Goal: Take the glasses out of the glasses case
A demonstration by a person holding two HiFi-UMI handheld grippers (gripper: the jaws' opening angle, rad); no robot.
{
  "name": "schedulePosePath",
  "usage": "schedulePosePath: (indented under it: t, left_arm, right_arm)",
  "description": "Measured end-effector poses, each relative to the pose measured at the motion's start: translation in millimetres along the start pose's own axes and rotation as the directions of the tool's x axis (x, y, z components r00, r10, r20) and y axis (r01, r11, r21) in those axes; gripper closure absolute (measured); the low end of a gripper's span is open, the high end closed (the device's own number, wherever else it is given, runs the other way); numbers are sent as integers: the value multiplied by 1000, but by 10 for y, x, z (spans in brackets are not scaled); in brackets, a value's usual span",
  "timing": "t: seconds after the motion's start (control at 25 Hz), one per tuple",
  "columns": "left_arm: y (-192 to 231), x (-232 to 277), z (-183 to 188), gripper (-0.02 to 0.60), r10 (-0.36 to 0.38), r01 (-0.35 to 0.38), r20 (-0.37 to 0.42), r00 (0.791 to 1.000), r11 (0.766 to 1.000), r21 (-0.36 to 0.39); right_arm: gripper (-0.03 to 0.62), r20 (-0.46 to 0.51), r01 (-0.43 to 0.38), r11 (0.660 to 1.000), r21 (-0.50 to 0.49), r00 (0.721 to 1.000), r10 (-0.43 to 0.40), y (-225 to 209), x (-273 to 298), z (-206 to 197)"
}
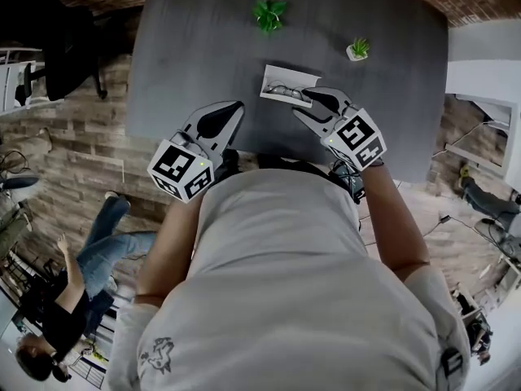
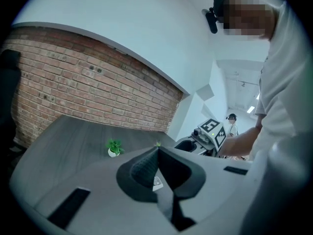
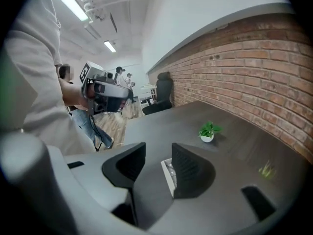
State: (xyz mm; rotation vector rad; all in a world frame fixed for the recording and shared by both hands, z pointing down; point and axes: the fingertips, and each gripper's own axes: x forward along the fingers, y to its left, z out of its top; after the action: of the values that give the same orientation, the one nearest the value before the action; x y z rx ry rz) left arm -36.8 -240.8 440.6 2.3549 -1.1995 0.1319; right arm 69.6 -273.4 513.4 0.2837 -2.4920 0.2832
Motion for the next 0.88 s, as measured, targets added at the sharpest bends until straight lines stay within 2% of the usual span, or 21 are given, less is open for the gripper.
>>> schedulePosePath:
  t: [0.32,0.72,0.88]
  left_arm:
    - [111,311,-257,569,16,-18,-58,998,999,-28]
    - [281,479,-753,571,14,-28,-166,986,996,-79]
    - [329,524,-873,571,7,-22,-195,981,997,-74]
  right_arm:
    - [431,-85,-75,997,9,994,76,-154,279,-283]
    - [455,-195,-101,995,-6,976,98,-295,685,-639]
    - [474,-242,-101,994,-33,966,90,-353,848,-797]
